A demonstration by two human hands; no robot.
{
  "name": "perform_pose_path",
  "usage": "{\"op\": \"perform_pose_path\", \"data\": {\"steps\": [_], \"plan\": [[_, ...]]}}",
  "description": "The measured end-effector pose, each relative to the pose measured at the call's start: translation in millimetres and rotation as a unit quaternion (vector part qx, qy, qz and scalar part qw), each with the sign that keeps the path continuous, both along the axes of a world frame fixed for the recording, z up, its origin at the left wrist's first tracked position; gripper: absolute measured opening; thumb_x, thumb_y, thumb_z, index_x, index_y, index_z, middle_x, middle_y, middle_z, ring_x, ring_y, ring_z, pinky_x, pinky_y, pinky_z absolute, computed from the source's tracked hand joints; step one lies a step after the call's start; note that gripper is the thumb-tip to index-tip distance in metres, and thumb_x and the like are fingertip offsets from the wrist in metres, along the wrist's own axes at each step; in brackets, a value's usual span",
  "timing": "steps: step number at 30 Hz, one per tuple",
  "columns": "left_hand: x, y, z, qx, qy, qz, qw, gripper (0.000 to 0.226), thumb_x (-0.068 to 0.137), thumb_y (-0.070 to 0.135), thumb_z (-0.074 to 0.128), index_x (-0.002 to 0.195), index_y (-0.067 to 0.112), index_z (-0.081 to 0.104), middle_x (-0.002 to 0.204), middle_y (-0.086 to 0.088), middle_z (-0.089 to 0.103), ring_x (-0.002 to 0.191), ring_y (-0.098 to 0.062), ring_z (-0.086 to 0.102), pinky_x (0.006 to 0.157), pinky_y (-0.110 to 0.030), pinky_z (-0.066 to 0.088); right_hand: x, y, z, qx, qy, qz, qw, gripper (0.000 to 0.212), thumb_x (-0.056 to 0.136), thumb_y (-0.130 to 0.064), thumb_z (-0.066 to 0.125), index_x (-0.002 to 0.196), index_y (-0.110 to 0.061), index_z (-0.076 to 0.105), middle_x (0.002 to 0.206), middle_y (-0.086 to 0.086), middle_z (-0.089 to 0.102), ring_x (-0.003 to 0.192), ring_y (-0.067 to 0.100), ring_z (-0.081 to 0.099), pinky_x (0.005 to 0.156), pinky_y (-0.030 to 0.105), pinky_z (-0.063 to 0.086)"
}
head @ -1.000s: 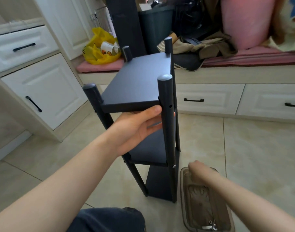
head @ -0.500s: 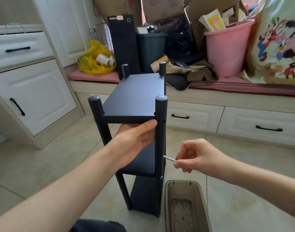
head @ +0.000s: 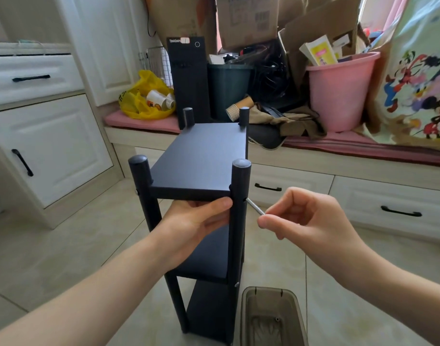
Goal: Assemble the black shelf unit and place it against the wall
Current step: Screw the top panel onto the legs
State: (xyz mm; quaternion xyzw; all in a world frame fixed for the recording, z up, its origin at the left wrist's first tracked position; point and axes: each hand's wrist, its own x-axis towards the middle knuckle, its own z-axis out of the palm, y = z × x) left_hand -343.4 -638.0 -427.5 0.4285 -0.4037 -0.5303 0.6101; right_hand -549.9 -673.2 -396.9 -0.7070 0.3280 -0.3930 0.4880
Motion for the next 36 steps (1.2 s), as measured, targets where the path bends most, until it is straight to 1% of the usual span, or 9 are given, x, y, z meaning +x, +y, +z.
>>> {"op": "perform_pose_path", "data": {"steps": [6, 14, 19, 22, 25, 28, 30, 36], "plan": [[-1, 0, -1, 0.002, 0.004, 0.001, 1.000, 0.042, 0.082, 0.010, 0.068, 0.122, -0.001, 0.065, 0.118, -0.019, 0.072, 0.110, -0.034, 0.070, 0.093, -0.039, 0.058, 2, -1, -2, -0.005, 0.007, -0.004, 1.000, 0.015, 0.073, -0.007, 0.082, 0.072, -0.003, 0.067, 0.065, 0.003, 0.070, 0.054, 0.007, 0.061, 0.055, 0.015, 0.047], [-1, 1, 0, 0.002, 0.002, -0.004, 1.000, 0.043, 0.083, 0.010, 0.067, 0.125, -0.001, 0.063, 0.119, -0.019, 0.072, 0.112, -0.033, 0.070, 0.091, -0.038, 0.058, 8, -3, -2, -0.013, 0.002, -0.011, 1.000, 0.013, 0.075, -0.010, 0.081, 0.073, -0.006, 0.069, 0.062, -0.001, 0.069, 0.053, 0.006, 0.059, 0.056, 0.014, 0.047], [-2, 4, 1, -0.004, -0.003, -0.005, 1.000, 0.037, 0.084, 0.010, 0.065, 0.119, 0.000, 0.066, 0.116, -0.018, 0.073, 0.109, -0.031, 0.071, 0.086, -0.033, 0.059, 13, -3, -2, -0.023, 0.001, -0.010, 1.000, 0.013, 0.076, -0.011, 0.081, 0.073, -0.008, 0.069, 0.068, 0.006, 0.072, 0.054, 0.008, 0.059, 0.057, 0.017, 0.049], [-1, 5, 2, -0.005, -0.008, -0.002, 1.000, 0.034, 0.084, 0.010, 0.065, 0.117, 0.002, 0.067, 0.114, -0.016, 0.074, 0.108, -0.030, 0.072, 0.083, -0.030, 0.059, 16, -5, -2, -0.020, -0.006, -0.013, 1.000, 0.012, 0.077, -0.011, 0.080, 0.073, -0.007, 0.069, 0.064, 0.003, 0.070, 0.053, 0.007, 0.059, 0.056, 0.015, 0.047], [-1, 5, 2, -0.011, -0.014, -0.009, 1.000, 0.032, 0.085, 0.011, 0.064, 0.116, 0.003, 0.068, 0.114, -0.016, 0.074, 0.108, -0.030, 0.071, 0.085, -0.031, 0.059, 20, -6, -2, -0.017, -0.007, -0.013, 1.000, 0.013, 0.077, -0.009, 0.080, 0.073, -0.007, 0.068, 0.061, -0.001, 0.069, 0.052, 0.004, 0.058, 0.055, 0.014, 0.046], [-1, 6, 1, -0.017, -0.015, -0.014, 1.000, 0.026, 0.086, 0.011, 0.064, 0.110, 0.007, 0.073, 0.113, -0.016, 0.075, 0.107, -0.029, 0.072, 0.085, -0.030, 0.058, 24, -7, -2, -0.029, -0.002, -0.012, 1.000, 0.013, 0.077, -0.010, 0.081, 0.073, -0.008, 0.068, 0.064, 0.003, 0.070, 0.053, 0.006, 0.059, 0.056, 0.016, 0.048], [0, 7, 0, -0.020, -0.010, -0.013, 1.000, 0.024, 0.085, 0.011, 0.064, 0.106, 0.010, 0.076, 0.113, -0.016, 0.075, 0.107, -0.029, 0.072, 0.086, -0.030, 0.058, 25, -8, -1, -0.043, 0.000, -0.008, 0.999, 0.013, 0.077, -0.009, 0.081, 0.073, -0.008, 0.068, 0.066, 0.003, 0.071, 0.053, 0.006, 0.059, 0.056, 0.016, 0.048], [1, 6, -1, -0.022, -0.008, -0.009, 1.000, 0.029, 0.086, 0.011, 0.064, 0.114, 0.006, 0.070, 0.114, -0.014, 0.075, 0.109, -0.028, 0.071, 0.088, -0.032, 0.058, 31, -11, -4, -0.055, 0.002, -0.015, 0.998, 0.017, 0.076, -0.008, 0.081, 0.069, -0.012, 0.066, 0.060, -0.001, 0.068, 0.051, 0.006, 0.056, 0.054, 0.017, 0.046]]}}
